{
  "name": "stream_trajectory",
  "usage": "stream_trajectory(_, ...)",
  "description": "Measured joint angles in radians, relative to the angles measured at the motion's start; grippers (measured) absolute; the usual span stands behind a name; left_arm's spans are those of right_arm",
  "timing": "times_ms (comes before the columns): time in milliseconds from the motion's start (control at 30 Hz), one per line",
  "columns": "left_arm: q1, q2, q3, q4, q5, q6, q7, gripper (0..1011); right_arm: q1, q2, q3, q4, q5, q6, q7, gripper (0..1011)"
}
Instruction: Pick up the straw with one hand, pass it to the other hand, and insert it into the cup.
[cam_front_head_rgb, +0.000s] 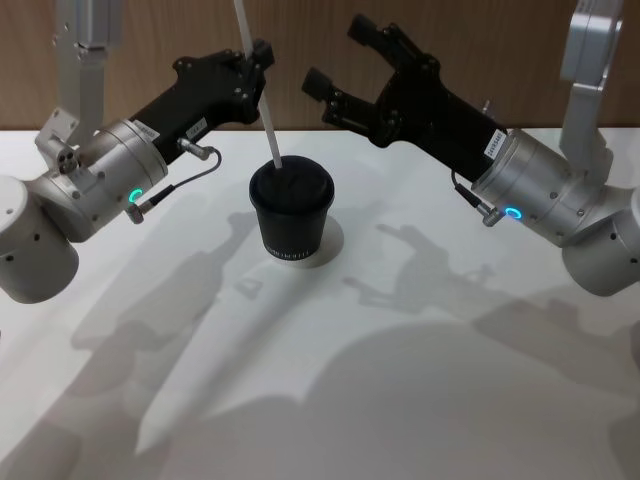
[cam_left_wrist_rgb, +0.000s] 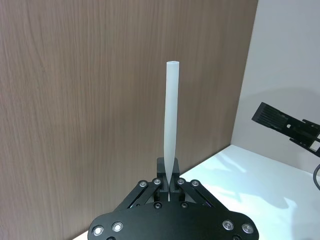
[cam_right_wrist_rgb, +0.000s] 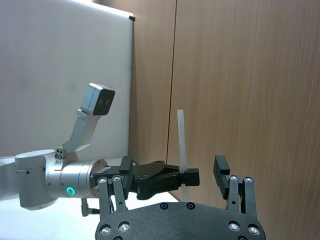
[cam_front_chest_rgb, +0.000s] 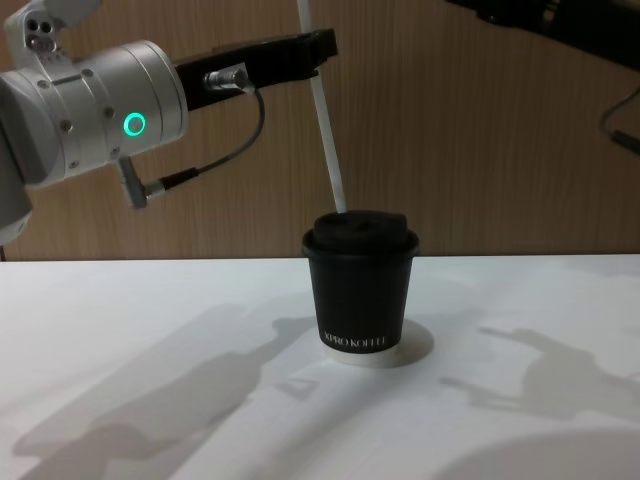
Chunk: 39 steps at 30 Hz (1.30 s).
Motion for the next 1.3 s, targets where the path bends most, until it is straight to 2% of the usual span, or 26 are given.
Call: stream_trajectory(1300, 0.013, 0.002, -0.023, -0.019, 0.035, 0.034, -0.022, 14, 0.000, 0.000, 0.000, 0.000, 0.000, 0.000, 0.000, 1001)
